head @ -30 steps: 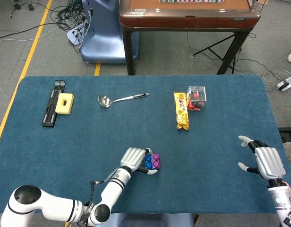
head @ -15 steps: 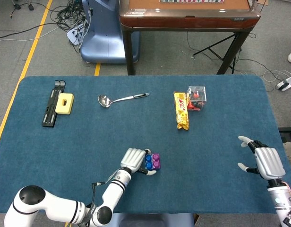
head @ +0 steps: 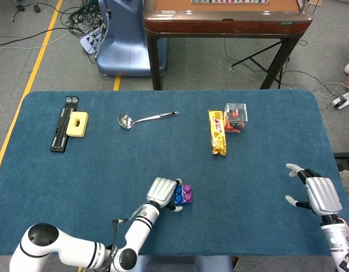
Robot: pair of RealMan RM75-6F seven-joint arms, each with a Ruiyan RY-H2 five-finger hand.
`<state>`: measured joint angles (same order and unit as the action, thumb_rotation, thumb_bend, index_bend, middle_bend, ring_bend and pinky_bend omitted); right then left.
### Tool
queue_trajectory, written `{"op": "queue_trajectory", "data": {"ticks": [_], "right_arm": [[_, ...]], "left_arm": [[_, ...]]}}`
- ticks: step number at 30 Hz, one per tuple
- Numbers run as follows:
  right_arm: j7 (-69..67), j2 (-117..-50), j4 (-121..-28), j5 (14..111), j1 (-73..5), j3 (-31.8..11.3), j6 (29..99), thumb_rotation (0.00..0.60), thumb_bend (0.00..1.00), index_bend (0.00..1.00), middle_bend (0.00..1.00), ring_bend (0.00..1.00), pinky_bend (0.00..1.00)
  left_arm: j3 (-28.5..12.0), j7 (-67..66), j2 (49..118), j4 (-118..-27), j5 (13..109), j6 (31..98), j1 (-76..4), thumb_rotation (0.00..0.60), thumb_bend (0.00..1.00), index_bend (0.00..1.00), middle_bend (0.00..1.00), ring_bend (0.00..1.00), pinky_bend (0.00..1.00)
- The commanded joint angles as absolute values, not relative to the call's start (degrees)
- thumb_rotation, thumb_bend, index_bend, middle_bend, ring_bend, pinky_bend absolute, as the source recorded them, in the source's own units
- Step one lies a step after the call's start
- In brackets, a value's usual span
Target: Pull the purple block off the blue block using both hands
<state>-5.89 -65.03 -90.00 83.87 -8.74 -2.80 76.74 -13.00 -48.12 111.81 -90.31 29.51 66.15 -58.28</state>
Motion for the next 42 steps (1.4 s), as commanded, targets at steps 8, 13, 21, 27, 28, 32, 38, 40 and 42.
{"op": "queue_trajectory", "data": {"ticks": [8,13,21,27,28,32,38,40,42], "right_arm": [[-6.2,-65.3,-89.7,83.9,-8.9,-2.8,76.5,0.600,0.00,0.24,0.37,0.32,0.46],[-6.3,-65.3,-89.6,83.9,-8.9,-2.8,76.4,0.600,0.00,0.24,0.37,0.32,0.46],[-6.3,-65.4,-89.5,83.9,-9.1,-2.8,76.3,0.600,0.00,0.24,0.37,0.32,0.46],[-6.3,-65.4,-89.5,83.9,-9.1,-2.9,76.3,0.600,0.00,0.24,0.37,0.32,0.46],[-6.3,-65.4,-89.5,83.9,-9.1,-2.9,76.3,0.600,0.00,0.24,0.37,0.32,0.46],[-6.4,-65.4,-89.5,83.9,-9.1,-2.9,76.3,0.600,0.00,0.24,0.37,0.32,0.46],[-6.2,-65.3,-89.7,84.0,-9.4,-3.1,76.3,0.600,0.00,0.24,0.37,0.32,0.46],[-6.0,-65.2,-89.9,84.1,-9.5,-3.1,76.2,0.600,0.00,0.24,0.37,0.32,0.46],[-5.8,-65.2,-90.1,84.1,-9.6,-3.2,76.2,0.600,0.00,0.24,0.37,0.32,0.46]], "left_arm": [[-13.6,-48.8,112.6,-89.4,28.9,66.4,-58.2,0.508,0.00,0.40,1.00,0.99,1.00],[-13.9,-49.1,112.9,-89.1,28.9,66.7,-58.2,0.510,0.00,0.42,1.00,0.99,1.00],[-14.2,-49.3,113.9,-87.9,29.4,67.0,-58.0,0.518,0.00,0.47,1.00,1.00,1.00],[-14.3,-49.1,114.4,-87.6,30.1,67.1,-57.7,0.516,0.00,0.51,1.00,1.00,1.00],[-14.3,-49.0,114.4,-87.6,30.2,67.1,-57.6,0.517,0.00,0.51,1.00,1.00,1.00],[-14.4,-48.6,114.3,-87.9,30.8,67.2,-57.2,0.517,0.00,0.52,1.00,1.00,1.00],[-14.6,-46.2,114.0,-88.4,33.0,67.2,-56.1,0.512,0.01,0.53,1.00,1.00,1.00],[-14.5,-45.3,114.0,-88.3,34.0,67.1,-55.7,0.508,0.03,0.54,1.00,1.00,1.00],[-14.3,-44.0,114.1,-88.1,35.5,67.1,-55.2,0.497,0.05,0.55,1.00,1.00,1.00]]}}
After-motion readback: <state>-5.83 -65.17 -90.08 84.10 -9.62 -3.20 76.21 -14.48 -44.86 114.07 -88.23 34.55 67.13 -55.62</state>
